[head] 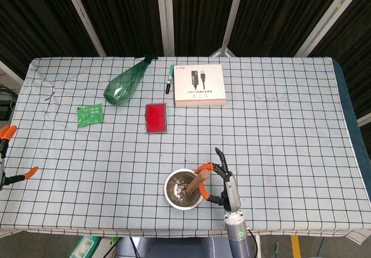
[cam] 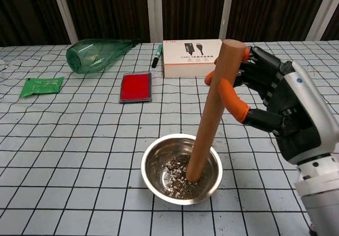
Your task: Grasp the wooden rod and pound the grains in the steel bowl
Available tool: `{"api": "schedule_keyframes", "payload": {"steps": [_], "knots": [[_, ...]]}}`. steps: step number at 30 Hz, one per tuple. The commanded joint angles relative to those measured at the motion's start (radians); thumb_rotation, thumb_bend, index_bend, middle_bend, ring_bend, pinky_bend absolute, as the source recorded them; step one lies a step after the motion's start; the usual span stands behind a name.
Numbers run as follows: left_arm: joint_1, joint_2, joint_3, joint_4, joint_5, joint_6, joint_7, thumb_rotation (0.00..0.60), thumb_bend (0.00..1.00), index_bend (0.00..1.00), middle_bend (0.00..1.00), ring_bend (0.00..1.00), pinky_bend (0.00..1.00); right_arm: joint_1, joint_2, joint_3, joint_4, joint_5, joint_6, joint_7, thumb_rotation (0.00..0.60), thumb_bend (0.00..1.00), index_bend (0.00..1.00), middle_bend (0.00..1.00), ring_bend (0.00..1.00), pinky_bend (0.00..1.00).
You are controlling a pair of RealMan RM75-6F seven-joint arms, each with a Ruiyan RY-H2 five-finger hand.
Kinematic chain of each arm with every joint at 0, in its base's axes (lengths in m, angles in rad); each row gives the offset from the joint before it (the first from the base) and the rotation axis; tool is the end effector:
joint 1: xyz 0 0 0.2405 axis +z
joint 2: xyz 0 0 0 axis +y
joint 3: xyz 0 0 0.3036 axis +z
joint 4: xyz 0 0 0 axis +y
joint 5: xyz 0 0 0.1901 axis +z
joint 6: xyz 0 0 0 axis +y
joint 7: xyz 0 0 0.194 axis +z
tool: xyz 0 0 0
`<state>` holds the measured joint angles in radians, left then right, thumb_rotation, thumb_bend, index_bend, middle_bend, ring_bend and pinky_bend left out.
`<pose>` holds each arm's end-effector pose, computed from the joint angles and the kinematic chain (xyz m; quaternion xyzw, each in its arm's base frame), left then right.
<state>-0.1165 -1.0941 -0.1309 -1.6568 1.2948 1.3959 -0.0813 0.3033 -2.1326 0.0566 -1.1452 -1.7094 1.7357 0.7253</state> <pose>-0.3640 0.2560 0.2157 -0.5144 -0.4572 -0.3994 0.6057 -0.1461 -0.2532 -0.0651 0.3254 -0.5294 0.7732 0.1264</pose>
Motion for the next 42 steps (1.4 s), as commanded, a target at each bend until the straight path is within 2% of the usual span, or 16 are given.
{"api": "schedule_keyframes", "payload": {"steps": [1,10,21,27,34,39,42], "knots": [[0.0,0.0,0.0,-0.001,-0.001,0.0,0.0,0.6,0.02,0.0,0.0,0.0,0.0,-0.001,0.0,-0.002,0.001,0.001,-0.001,0.002,0.6,0.52,0.8,0.67,0.52,0.0],[0.0,-0.001,-0.001,-0.002,0.0,0.001,-0.002,0.6,0.02,0.0,0.0,0.0,0.0,0.009,0.01,0.018,-0.011,-0.011,0.01,-0.003,0.6,0.52,0.8,0.67,0.52,0.0],[-0.001,-0.001,-0.002,0.002,0.003,0.0,-0.009,0.6,0.02,0.0,0.0,0.0,0.0,0.038,0.124,0.074,-0.188,-0.043,0.025,-0.089,0.6,0.52,0.8,0.67,0.52,0.0],[-0.001,-0.001,0.0,0.001,0.007,0.002,-0.006,0.6,0.02,0.0,0.0,0.0,0.0,0.047,0.222,0.113,-0.286,-0.052,0.023,-0.158,0.6,0.52,0.8,0.67,0.52,0.0],[-0.002,-0.003,0.002,0.002,0.01,0.002,0.0,0.6,0.02,0.0,0.0,0.0,0.0,0.049,0.389,0.207,-0.383,-0.007,0.003,-0.239,0.6,0.52,0.81,0.68,0.53,0.0],[-0.001,-0.005,0.003,0.0,0.011,0.004,0.006,0.6,0.02,0.0,0.0,0.0,0.0,0.038,0.503,0.252,-0.384,0.051,-0.028,-0.272,0.6,0.52,0.81,0.68,0.54,0.0],[-0.002,-0.006,0.004,0.0,0.011,0.004,0.01,0.6,0.02,0.0,0.0,0.0,0.0,0.025,0.548,0.262,-0.37,0.086,-0.038,-0.258,0.6,0.52,0.81,0.68,0.53,0.0]]}}
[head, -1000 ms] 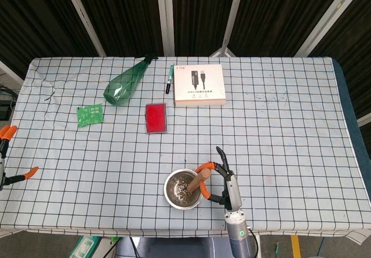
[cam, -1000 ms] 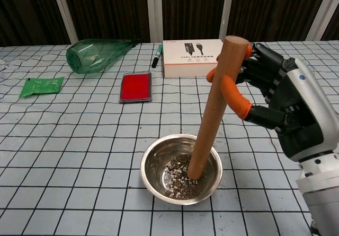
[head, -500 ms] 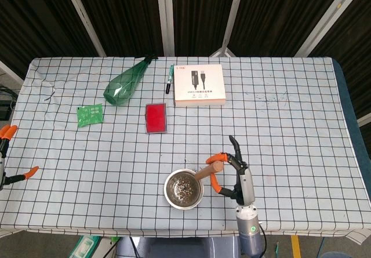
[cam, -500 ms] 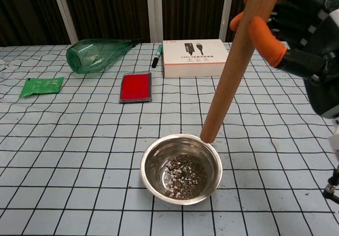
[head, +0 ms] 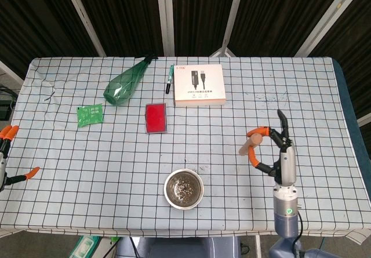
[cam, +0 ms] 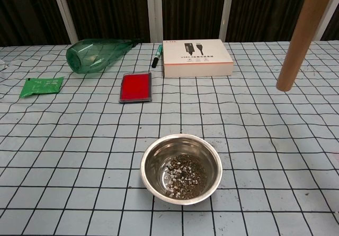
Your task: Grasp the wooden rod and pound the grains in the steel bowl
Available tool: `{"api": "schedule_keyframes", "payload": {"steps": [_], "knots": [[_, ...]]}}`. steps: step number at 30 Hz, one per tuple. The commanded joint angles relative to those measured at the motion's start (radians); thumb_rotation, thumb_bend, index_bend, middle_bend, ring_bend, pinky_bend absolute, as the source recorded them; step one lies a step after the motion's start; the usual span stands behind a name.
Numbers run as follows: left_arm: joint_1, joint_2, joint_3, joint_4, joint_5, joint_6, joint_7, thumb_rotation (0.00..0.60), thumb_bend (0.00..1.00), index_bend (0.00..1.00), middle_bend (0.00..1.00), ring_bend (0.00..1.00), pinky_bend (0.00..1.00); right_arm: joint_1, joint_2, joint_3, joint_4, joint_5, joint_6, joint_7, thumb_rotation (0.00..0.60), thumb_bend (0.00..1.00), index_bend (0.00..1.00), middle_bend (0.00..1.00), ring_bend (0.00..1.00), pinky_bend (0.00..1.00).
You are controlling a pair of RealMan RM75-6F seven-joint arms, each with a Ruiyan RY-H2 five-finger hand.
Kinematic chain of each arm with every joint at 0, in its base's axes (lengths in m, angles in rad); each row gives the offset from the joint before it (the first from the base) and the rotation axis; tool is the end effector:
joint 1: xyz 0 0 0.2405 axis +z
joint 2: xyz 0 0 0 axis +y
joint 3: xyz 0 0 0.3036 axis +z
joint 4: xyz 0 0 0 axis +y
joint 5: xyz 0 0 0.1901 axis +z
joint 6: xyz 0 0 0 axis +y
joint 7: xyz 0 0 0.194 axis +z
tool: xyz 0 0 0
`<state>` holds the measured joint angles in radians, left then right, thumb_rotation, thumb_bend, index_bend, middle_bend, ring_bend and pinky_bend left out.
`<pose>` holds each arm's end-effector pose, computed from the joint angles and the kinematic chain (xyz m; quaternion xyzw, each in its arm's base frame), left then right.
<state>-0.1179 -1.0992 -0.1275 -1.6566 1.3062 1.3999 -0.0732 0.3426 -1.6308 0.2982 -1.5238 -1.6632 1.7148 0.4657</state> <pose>-0.3616 0.2561 0.2131 -0.5197 -0.4535 -0.4001 0.6035 -0.1929 -0.3136 0.1235 0.3727 -0.3838 0.7943 0.2879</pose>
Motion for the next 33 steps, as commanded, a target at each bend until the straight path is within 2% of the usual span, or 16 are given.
{"api": "schedule_keyframes", "payload": {"steps": [1,8,21,23,27,30,33], "knots": [[-0.001,-0.001,0.001,0.0,0.0,-0.001,0.003,0.6,0.02,0.0,0.0,0.0,0.0,-0.019,0.054,0.021,0.016,0.048,-0.019,0.004,0.6,0.52,0.81,0.68,0.54,0.0],[0.0,-0.003,0.002,-0.004,-0.001,0.0,0.013,0.6,0.02,0.0,0.0,0.0,0.0,-0.026,0.079,0.003,0.1,0.073,-0.045,0.0,0.6,0.52,0.81,0.68,0.54,0.0],[0.0,0.0,0.003,-0.003,0.0,-0.001,0.007,0.6,0.02,0.0,0.0,0.0,0.0,-0.019,0.057,-0.06,0.238,0.089,-0.107,-0.073,0.6,0.52,0.8,0.68,0.52,0.0],[0.0,0.0,0.003,-0.003,0.001,-0.001,0.006,0.6,0.02,0.0,0.0,0.0,0.0,-0.019,0.061,-0.073,0.245,0.091,-0.126,-0.095,0.6,0.52,0.68,0.63,0.42,0.0],[0.0,0.0,0.004,-0.003,0.002,-0.001,0.007,0.6,0.02,0.0,0.0,0.0,0.0,-0.015,0.088,-0.101,0.216,0.1,-0.181,-0.175,0.6,0.49,0.3,0.36,0.16,0.0],[0.0,0.001,0.004,-0.004,0.002,-0.002,0.005,0.6,0.02,0.0,0.0,0.0,0.0,-0.016,0.13,-0.118,0.135,0.128,-0.239,-0.259,0.6,0.44,0.17,0.26,0.09,0.0],[0.0,0.001,0.005,-0.004,0.003,-0.002,0.005,0.6,0.02,0.0,0.0,0.0,0.0,-0.02,0.156,-0.129,0.091,0.128,-0.251,-0.299,0.6,0.44,0.13,0.24,0.08,0.0]]}}
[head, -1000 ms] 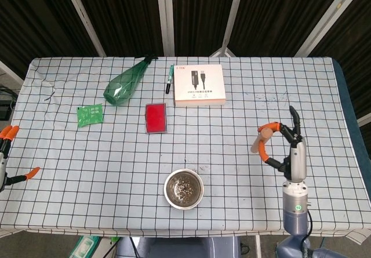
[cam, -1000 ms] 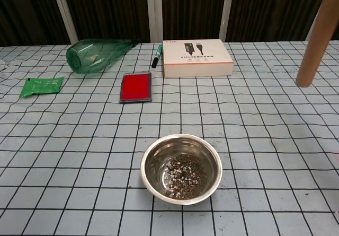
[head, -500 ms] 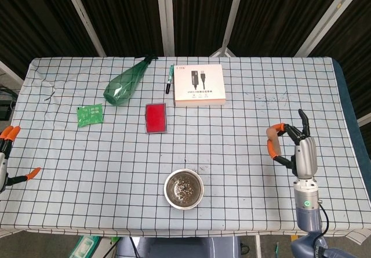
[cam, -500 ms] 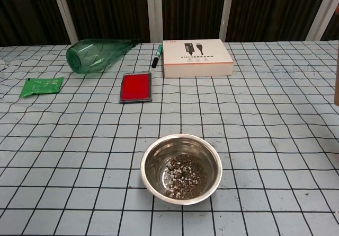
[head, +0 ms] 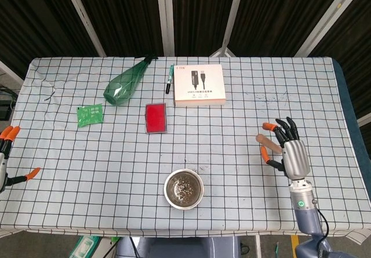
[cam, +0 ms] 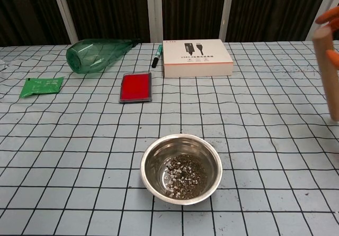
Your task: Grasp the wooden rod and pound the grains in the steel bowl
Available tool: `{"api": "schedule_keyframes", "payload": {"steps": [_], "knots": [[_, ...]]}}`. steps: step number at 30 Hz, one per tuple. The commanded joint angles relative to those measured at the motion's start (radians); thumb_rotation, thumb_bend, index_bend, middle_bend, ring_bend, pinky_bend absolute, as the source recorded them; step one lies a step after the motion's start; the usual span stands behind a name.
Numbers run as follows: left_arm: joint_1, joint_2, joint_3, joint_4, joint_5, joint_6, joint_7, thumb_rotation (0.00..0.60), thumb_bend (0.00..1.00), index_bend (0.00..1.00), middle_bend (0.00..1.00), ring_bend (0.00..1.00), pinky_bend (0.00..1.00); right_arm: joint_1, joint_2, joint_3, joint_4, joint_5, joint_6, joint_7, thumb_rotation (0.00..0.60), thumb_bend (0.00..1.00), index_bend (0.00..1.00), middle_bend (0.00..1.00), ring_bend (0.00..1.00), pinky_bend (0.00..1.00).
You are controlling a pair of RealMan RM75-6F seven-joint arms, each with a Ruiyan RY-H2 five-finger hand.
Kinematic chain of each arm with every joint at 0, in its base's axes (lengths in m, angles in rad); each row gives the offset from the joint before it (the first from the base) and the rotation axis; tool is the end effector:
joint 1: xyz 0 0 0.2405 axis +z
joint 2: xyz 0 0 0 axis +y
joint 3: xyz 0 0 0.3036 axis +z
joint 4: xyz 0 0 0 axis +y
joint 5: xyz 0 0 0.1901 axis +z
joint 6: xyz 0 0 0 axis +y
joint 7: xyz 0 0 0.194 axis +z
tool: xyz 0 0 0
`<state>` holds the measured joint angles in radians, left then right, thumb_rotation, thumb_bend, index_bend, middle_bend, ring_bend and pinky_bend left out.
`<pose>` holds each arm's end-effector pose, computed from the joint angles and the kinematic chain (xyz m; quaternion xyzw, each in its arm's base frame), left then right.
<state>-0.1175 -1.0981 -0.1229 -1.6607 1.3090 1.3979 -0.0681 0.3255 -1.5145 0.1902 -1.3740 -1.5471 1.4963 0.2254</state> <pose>-0.3612 0.2551 0.2116 -0.5226 -0.4544 -0.3974 0.6021 -0.2650 -0.3297 0.1008 0.5359 -0.3888 0.5971 0.4528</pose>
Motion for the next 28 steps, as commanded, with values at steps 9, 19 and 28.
{"api": "schedule_keyframes", "payload": {"steps": [9,19,28], "knots": [[0.0,0.002,0.002,-0.001,0.003,-0.001,-0.002,0.6,0.02,0.0,0.0,0.0,0.0,-0.026,0.096,-0.06,-0.118,-0.026,-0.015,-0.09,0.6,0.43,0.1,0.22,0.07,0.0],[0.002,0.006,0.009,0.006,0.014,0.001,-0.003,0.6,0.02,0.0,0.0,0.0,0.0,-0.085,0.215,-0.087,-0.201,-0.042,0.04,-0.17,0.6,0.43,0.01,0.2,0.05,0.0],[0.001,0.003,0.015,0.025,0.029,0.012,0.045,0.6,0.02,0.0,0.0,0.0,0.0,-0.19,0.318,-0.114,-0.226,0.022,0.104,-0.258,0.6,0.27,0.0,0.02,0.0,0.0]]}}
